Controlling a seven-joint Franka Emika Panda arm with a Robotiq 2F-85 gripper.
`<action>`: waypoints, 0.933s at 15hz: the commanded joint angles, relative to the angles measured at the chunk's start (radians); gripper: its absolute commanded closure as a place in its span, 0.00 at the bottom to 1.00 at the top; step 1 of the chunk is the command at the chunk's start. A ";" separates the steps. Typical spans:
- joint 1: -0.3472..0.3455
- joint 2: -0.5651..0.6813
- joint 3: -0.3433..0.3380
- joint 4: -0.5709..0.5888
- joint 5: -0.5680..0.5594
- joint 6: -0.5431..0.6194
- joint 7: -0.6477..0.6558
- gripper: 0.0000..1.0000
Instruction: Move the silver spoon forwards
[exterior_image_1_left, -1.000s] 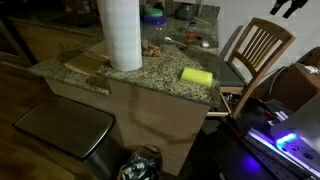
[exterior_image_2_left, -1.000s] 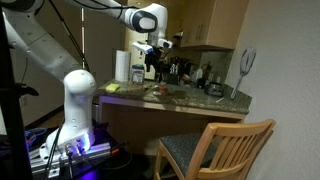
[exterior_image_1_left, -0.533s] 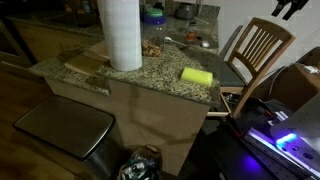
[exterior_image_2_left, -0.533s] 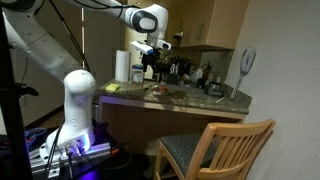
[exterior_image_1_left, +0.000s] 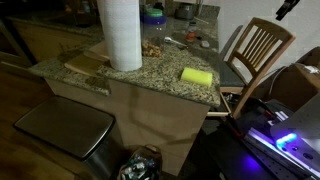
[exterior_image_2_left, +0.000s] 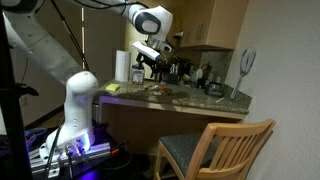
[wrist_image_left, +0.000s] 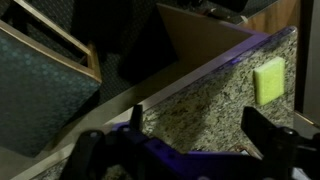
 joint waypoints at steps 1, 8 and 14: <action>-0.016 0.007 0.010 0.005 0.014 -0.010 -0.026 0.00; 0.021 0.054 -0.034 0.093 -0.020 -0.321 -0.242 0.00; -0.006 0.062 -0.002 0.100 -0.079 -0.325 -0.448 0.00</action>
